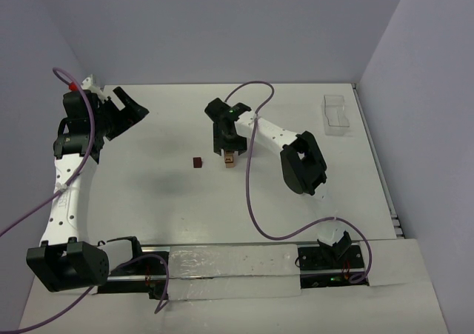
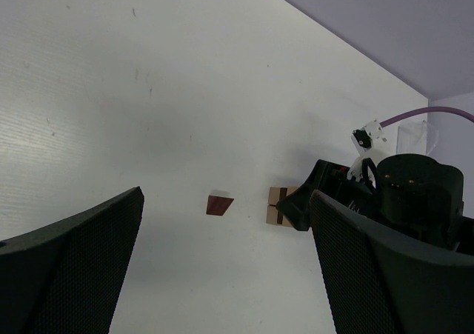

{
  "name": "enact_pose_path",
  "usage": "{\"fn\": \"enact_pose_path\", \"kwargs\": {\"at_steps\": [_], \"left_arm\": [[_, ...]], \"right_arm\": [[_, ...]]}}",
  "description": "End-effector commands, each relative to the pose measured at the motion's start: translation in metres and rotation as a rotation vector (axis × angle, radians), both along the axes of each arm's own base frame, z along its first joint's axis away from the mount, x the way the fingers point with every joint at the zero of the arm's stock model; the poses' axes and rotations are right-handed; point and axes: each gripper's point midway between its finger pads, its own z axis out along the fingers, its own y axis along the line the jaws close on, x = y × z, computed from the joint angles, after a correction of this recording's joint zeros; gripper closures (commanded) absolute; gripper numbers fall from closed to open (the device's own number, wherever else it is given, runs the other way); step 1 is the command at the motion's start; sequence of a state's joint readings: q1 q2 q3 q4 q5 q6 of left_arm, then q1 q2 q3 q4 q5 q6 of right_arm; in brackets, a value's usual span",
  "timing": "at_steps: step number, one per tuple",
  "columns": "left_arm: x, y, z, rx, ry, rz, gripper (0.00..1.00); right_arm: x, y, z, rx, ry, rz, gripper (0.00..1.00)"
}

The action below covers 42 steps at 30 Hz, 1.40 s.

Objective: Build the wood block tower

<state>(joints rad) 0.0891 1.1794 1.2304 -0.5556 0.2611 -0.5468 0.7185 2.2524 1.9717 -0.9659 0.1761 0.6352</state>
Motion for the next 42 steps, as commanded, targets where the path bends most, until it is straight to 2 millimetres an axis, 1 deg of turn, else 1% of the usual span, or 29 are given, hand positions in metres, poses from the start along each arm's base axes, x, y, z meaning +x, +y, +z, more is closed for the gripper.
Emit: {"fn": "enact_pose_path", "kwargs": {"at_steps": [1, 9, 19, 42], "left_arm": [[0.0084, 0.0016, 0.0193, -0.011, -0.065, 0.004, 0.01], [0.0091, 0.0016, 0.0187, -0.011, -0.063, 0.004, 0.01], [0.0092, 0.0012, 0.0193, -0.013, -0.065, 0.002, 0.01], [0.0090, -0.0004, 0.0191, -0.016, -0.065, -0.005, 0.01]], "right_arm": [[0.0044, 0.0062, 0.0108, -0.002, -0.039, -0.005, 0.30], [0.0026, 0.0080, 0.0125, 0.003, -0.039, 0.001, 0.35], [0.0005, 0.0102, 0.0153, 0.001, -0.047, 0.011, 0.37], [-0.0020, 0.0082, 0.0123, -0.007, -0.042, 0.013, 0.42]]}}
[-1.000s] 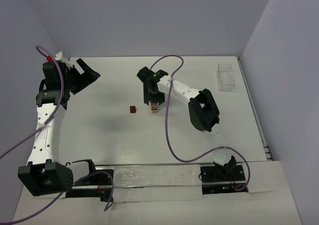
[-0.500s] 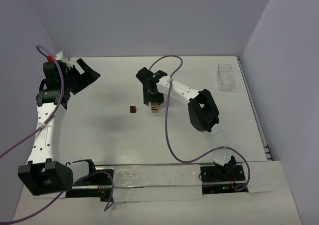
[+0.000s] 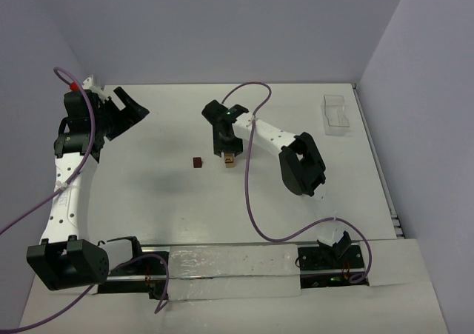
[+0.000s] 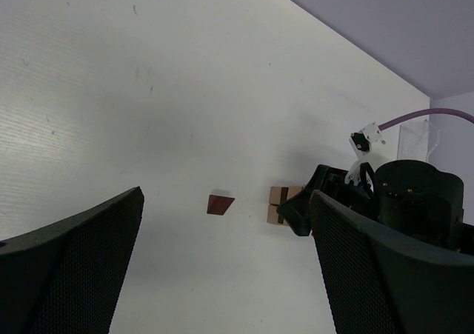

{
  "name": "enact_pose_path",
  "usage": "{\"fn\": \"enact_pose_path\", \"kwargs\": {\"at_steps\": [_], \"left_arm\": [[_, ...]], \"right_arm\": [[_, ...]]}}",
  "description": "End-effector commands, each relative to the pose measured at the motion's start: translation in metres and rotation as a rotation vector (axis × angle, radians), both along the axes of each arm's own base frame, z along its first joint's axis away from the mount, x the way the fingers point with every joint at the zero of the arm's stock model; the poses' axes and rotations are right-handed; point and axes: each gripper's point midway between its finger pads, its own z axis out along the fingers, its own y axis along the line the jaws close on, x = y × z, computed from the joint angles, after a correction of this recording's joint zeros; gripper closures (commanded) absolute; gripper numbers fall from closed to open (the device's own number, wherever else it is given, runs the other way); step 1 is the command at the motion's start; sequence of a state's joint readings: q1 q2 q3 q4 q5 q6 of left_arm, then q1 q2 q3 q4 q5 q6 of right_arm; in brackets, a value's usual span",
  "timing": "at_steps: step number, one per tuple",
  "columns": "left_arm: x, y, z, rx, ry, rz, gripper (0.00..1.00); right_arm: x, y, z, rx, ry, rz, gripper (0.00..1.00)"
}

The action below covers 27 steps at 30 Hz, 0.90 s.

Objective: Build the wood block tower

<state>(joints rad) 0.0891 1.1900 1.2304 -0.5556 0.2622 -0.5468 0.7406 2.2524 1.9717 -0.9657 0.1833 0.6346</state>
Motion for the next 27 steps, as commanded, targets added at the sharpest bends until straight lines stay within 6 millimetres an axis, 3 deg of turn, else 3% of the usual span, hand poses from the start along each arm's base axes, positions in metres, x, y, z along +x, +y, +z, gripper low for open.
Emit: {"fn": "enact_pose_path", "kwargs": {"at_steps": [1, 27], "left_arm": [[0.0068, -0.0005, 0.0235, -0.014, -0.078, -0.004, 0.01], [0.0068, -0.0003, 0.0216, -0.018, -0.075, -0.003, 0.01]], "right_arm": [[0.0041, 0.0010, 0.0121, -0.002, -0.038, -0.008, 0.42], [0.0044, -0.0085, 0.0133, -0.012, -0.043, -0.025, 0.45]]}}
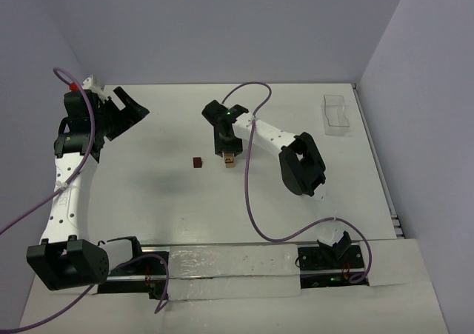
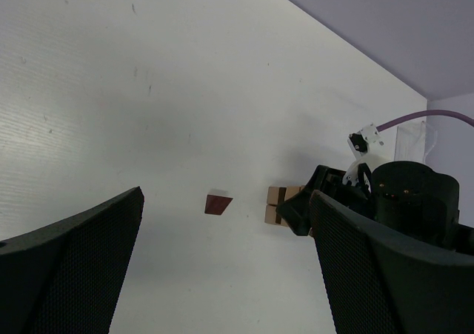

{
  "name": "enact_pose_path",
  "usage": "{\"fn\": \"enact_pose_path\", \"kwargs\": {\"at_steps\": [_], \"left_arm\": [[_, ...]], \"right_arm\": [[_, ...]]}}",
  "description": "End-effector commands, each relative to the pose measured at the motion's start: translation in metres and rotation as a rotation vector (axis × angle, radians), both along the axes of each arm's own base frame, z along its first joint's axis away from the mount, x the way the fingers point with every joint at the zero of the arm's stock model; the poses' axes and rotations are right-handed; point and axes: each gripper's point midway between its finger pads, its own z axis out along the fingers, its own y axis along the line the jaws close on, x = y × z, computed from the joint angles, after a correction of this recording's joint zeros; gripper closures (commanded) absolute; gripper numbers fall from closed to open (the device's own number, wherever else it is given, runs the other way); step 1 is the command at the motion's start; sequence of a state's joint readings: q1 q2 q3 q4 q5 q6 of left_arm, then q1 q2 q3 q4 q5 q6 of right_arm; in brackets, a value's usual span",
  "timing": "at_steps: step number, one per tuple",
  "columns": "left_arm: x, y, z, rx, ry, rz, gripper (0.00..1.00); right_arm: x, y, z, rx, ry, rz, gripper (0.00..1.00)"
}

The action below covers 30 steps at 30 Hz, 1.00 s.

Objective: Build the wood block tower

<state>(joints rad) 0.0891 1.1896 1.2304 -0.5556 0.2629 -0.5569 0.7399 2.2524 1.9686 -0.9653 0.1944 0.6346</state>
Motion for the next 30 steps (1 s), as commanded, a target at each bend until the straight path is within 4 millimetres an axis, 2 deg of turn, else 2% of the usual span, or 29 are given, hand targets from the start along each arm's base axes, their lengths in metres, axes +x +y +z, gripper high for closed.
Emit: {"fn": "enact_pose_path", "kwargs": {"at_steps": [1, 30], "left_arm": [[0.0072, 0.0001, 0.0211, -0.009, -0.077, -0.007, 0.01], [0.0069, -0.0004, 0.0210, -0.013, -0.078, -0.007, 0.01]], "right_arm": [[0.0034, -0.0062, 0.0145, -0.002, -0.038, -0.021, 0.45], [0.0013, -0.0079, 0.0137, 0.000, -0.033, -0.019, 0.52]]}}
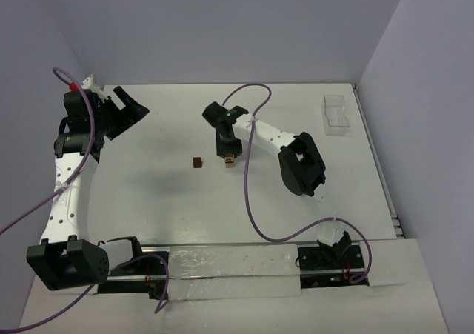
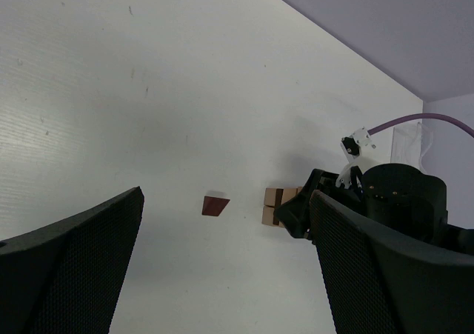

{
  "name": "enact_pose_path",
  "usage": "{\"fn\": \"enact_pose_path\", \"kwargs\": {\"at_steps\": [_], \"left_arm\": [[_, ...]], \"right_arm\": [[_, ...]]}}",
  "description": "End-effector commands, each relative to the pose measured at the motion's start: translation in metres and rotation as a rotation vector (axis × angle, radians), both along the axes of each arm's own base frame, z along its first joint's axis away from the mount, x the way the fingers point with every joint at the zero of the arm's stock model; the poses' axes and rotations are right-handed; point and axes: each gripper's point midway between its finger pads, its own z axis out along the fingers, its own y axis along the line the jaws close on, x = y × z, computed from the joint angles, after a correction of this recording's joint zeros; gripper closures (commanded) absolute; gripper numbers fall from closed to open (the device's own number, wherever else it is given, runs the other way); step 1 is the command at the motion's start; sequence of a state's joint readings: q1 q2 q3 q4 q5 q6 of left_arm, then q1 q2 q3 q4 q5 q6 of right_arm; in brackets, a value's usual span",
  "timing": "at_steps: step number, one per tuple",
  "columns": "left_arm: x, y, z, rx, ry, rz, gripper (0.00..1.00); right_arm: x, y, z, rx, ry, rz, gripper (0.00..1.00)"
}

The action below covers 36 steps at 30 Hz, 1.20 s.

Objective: Build the wood block tower

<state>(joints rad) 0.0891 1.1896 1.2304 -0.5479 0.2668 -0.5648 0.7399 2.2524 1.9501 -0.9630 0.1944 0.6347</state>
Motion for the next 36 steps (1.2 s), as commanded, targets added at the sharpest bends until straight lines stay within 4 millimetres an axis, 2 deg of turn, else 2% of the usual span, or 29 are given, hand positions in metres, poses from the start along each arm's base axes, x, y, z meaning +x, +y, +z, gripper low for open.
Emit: {"fn": "enact_pose_path", "kwargs": {"at_steps": [1, 14, 21, 27, 36], "left_arm": [[0.006, 0.000, 0.018, -0.005, -0.070, -0.008, 0.01], [0.007, 0.000, 0.019, -0.007, -0.067, -0.008, 0.01], [0.007, 0.000, 0.019, -0.009, -0.070, -0.008, 0.01], [0.007, 0.000, 0.019, -0.008, -0.069, -0.010, 0.01], [0.007, -0.001, 0.018, -0.011, -0.065, -0.013, 0.01]], "right_arm": [[0.004, -0.005, 0.019, 0.011, -0.045, -0.019, 0.52], [0.003, -0.001, 0.020, 0.028, -0.037, -0.011, 0.52], [0.004, 0.001, 0.022, 0.038, -0.036, -0.005, 0.33], [0.004, 0.003, 0.023, 0.046, -0.036, 0.001, 0.22], [0.007, 0.008, 0.038, 0.064, -0.071, 0.013, 0.20]]}}
